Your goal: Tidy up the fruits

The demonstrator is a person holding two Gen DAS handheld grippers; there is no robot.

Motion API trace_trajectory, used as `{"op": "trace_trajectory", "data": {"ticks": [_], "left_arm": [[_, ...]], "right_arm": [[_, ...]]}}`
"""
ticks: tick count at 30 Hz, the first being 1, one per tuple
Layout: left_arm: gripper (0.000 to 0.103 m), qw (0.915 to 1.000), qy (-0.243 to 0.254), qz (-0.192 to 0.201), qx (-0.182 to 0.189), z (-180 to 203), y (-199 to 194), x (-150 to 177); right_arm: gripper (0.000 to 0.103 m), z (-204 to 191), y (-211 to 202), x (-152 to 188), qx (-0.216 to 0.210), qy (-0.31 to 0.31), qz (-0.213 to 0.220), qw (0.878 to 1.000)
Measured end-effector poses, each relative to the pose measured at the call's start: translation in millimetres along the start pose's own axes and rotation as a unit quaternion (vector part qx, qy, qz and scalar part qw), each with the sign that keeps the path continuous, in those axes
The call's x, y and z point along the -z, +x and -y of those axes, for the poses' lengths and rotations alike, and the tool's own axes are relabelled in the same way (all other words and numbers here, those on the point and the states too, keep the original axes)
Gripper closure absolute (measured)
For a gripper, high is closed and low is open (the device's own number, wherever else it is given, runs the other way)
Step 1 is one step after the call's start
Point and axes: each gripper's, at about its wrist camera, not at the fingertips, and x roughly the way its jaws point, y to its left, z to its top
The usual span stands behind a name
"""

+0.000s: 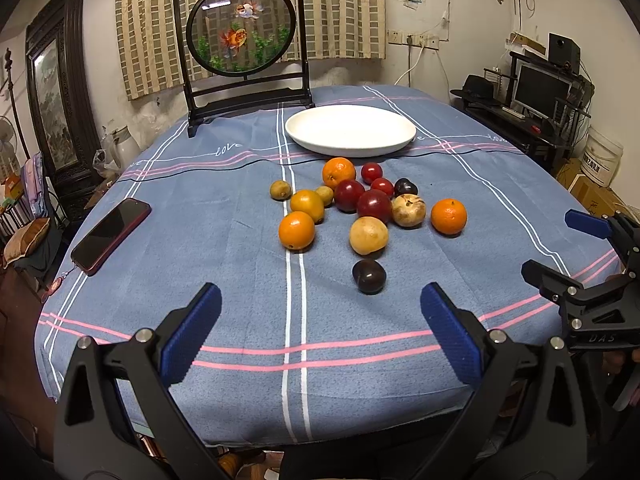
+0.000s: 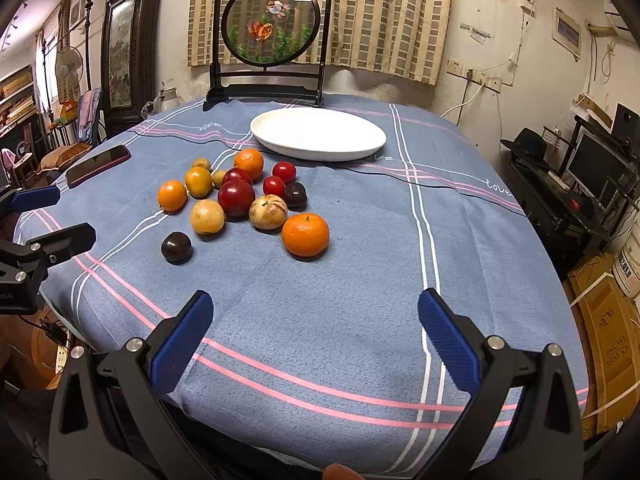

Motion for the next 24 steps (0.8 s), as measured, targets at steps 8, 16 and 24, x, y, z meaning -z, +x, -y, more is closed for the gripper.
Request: {"op": "trace_trajectory", "data": {"ticks": [8,16,24], "left_arm": [[0.002,1.0000,0.000,-0.004,-0.002,-0.7,2.1,0.4],[0.002,1.0000,0.001,-0.006,-0.003,-1.6,3.9,1.7],[0.002,1.0000,0.002,-0.007,-0.003,-1.2,4.3,2.3]], "right_arm": [[0.001,1.2,0.0,-1.6,-0.002,-0.001,-0.001,1.000],[0.001,1.5,-0.5,-1.2,-0.004,-0.001,-0.002,1.000],[0.001,1.6,-0.3,-1.0,-0.005,-0.002,-0.003,1.000]]}}
